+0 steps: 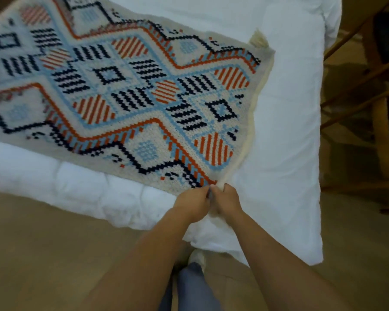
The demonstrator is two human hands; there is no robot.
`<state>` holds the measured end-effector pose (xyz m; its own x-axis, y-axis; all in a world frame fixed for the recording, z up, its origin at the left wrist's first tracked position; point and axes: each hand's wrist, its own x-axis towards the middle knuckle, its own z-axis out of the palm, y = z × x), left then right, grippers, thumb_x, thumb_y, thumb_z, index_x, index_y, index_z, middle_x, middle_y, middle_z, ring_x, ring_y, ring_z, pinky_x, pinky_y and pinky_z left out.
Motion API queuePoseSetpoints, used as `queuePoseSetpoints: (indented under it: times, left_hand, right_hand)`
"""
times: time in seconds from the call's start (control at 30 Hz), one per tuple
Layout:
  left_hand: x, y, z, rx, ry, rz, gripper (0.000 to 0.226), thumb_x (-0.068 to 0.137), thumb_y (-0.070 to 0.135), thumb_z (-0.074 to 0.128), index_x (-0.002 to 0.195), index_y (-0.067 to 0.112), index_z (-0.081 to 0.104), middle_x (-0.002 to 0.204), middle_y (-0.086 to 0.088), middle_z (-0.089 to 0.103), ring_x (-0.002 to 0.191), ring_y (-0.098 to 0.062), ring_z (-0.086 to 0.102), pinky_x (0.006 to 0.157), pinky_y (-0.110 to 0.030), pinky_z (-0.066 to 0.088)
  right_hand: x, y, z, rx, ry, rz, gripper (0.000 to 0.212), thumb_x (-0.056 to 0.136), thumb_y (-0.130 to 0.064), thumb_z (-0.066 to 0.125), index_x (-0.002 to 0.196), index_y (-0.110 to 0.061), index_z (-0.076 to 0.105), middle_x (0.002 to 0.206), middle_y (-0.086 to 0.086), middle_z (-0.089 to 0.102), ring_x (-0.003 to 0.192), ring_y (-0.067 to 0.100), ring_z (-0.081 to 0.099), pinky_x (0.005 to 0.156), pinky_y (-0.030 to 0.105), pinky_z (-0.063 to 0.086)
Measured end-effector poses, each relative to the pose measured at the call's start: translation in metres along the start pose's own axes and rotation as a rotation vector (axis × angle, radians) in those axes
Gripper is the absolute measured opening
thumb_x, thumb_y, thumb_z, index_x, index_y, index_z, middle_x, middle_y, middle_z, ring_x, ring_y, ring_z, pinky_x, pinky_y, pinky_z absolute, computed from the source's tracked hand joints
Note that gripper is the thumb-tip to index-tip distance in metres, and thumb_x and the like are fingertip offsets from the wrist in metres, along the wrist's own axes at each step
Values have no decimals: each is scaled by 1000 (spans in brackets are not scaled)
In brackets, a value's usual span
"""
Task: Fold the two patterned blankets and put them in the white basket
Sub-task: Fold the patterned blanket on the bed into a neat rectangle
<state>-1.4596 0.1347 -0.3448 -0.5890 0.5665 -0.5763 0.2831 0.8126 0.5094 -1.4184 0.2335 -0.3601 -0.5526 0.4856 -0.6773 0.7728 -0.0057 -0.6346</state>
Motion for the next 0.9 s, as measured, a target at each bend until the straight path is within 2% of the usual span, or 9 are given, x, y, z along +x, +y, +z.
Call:
queuePoseSetpoints:
  times: [0.07, 0.17, 0.23, 0.33, 0.4, 0.53, 0.7, 0.9]
  left_hand:
    - [-15, -12, -20, -116, 38, -37, 33, 96, 26, 35, 120, 12, 53, 109, -12, 64, 93, -28, 59, 81, -39, 50]
    - [-43, -44, -51, -381, 172, -98, 38, 98, 35, 34, 125, 13, 51, 113, -11, 63, 98, -26, 59, 83, -36, 48]
    - [-59, -70, -71, -494, 241, -103, 33, 93, 32, 43, 121, 15, 51, 112, -7, 62, 97, -23, 59, 82, -35, 49]
    - [-73, -116, -106, -612, 310, -129, 22, 88, 26, 49, 105, 13, 52, 96, -6, 62, 81, -20, 59, 70, -36, 49]
    - [-75, -143, -130, -615, 334, -157, 19, 91, 23, 46, 105, 11, 51, 95, -7, 60, 79, -19, 55, 64, -31, 41]
    - [-82, -197, -185, -531, 374, -142, 14, 96, 19, 39, 93, 9, 48, 84, -3, 52, 78, -24, 50, 64, -30, 35]
    - [-98, -263, -253, -426, 491, -209, 22, 98, 20, 35, 92, 4, 49, 75, -3, 43, 64, -19, 40, 54, -31, 29]
    - [-103, -344, -325, -465, 549, -317, 29, 95, 17, 35, 66, 13, 40, 66, -2, 44, 57, -18, 40, 50, -31, 29]
  right_hand:
    - [-9, -25, 22, 54, -38, 5, 26, 93, -22, 51, 114, -7, 54, 101, 14, 64, 87, 28, 62, 75, 37, 53]
    - [-22, -66, 60, 93, -99, 6, 12, 93, -18, 51, 98, -8, 53, 82, 10, 62, 73, 22, 61, 60, 30, 51]
    - [-27, -95, 88, 123, -141, 33, 10, 94, -17, 51, 93, -8, 54, 81, 10, 60, 71, 22, 60, 54, 28, 50]
    - [-38, -143, 137, 174, -186, 50, 11, 95, -15, 51, 97, -5, 52, 85, 12, 59, 71, 23, 60, 52, 29, 53]
    - [-44, -173, 165, 157, -193, 34, 13, 95, -14, 51, 101, -3, 52, 89, 14, 59, 71, 22, 60, 52, 27, 52]
    - [-60, -228, 220, 111, -192, -3, 17, 96, -14, 50, 105, 0, 53, 90, 16, 58, 67, 21, 56, 54, 28, 50]
    - [-73, -277, 295, 43, -221, -65, 20, 95, -18, 50, 83, -3, 56, 67, 12, 59, 52, 19, 52, 49, 29, 45]
    - [-67, -332, 390, -77, -216, -110, 26, 93, -27, 49, 79, -6, 57, 65, 10, 53, 55, 20, 46, 56, 32, 37]
